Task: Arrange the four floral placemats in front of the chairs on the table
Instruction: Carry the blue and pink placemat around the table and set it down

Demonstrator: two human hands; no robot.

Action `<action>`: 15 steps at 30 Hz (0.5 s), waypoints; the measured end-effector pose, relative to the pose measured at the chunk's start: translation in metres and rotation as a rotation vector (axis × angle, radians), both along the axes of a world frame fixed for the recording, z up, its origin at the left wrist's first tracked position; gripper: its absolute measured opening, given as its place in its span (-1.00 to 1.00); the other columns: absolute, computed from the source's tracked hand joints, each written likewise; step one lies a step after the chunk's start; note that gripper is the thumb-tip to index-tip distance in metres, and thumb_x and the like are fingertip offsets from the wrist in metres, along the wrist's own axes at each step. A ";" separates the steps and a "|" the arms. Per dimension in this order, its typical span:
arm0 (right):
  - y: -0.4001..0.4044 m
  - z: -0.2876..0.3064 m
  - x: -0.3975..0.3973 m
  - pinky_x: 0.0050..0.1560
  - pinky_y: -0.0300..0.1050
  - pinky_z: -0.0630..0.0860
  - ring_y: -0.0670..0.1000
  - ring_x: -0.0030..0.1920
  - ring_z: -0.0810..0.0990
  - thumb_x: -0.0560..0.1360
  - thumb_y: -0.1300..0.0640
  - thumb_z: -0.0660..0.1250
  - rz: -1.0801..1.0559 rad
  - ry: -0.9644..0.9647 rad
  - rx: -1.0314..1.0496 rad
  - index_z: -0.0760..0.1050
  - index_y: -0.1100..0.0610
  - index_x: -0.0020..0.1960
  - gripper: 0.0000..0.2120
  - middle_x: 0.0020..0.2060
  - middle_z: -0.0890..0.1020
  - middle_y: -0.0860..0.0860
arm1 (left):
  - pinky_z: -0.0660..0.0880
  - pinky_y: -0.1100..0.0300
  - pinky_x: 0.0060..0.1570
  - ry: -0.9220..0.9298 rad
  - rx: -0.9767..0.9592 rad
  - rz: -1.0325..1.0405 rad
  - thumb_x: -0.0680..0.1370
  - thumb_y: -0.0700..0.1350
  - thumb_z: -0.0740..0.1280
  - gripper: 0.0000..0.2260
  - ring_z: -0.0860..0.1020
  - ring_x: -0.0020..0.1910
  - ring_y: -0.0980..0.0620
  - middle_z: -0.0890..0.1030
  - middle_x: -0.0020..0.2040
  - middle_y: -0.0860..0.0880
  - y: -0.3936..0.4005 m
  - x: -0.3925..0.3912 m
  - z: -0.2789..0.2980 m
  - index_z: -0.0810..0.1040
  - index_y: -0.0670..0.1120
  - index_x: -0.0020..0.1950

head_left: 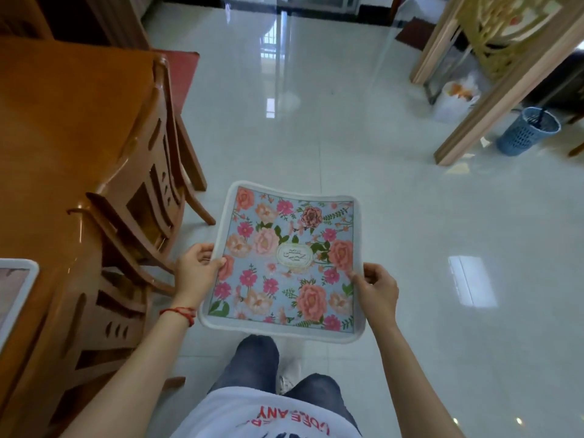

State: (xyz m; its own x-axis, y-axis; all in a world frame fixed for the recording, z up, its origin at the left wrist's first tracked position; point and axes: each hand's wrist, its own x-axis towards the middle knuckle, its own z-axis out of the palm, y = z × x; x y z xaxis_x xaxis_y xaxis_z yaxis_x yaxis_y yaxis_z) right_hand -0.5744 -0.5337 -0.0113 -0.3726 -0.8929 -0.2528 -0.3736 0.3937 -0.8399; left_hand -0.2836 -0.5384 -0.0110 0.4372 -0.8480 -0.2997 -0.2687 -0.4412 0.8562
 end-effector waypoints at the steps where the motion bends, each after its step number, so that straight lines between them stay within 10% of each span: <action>1: -0.014 -0.001 0.001 -0.26 -0.31 0.47 -0.05 -0.22 0.57 0.42 0.22 0.38 0.002 -0.002 0.005 0.52 0.17 -0.06 -0.89 -0.24 0.59 -0.03 | 0.46 0.27 -0.30 0.008 0.002 0.007 0.44 -0.26 0.39 -0.81 0.57 -0.21 0.00 0.59 -0.11 -0.08 -0.012 0.001 0.000 0.52 -0.19 0.04; 15: -0.243 0.011 0.044 -0.27 -0.36 0.44 -0.08 -0.23 0.55 0.42 0.25 0.37 0.073 -0.010 -0.043 0.51 0.11 -0.08 -0.89 -0.27 0.57 -0.09 | 0.54 0.20 -0.26 0.070 0.001 0.079 0.45 -0.25 0.38 -0.84 0.61 -0.19 0.00 0.60 -0.16 -0.02 -0.216 0.043 0.010 0.51 -0.11 0.00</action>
State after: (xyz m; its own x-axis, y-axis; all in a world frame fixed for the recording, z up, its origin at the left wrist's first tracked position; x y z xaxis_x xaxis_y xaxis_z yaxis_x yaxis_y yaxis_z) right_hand -0.5309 -0.7763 -0.0003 -0.3036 -0.9277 -0.2172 -0.3917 0.3293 -0.8592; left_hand -0.2405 -0.7540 -0.0013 0.4807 -0.8113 -0.3327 -0.1728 -0.4596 0.8711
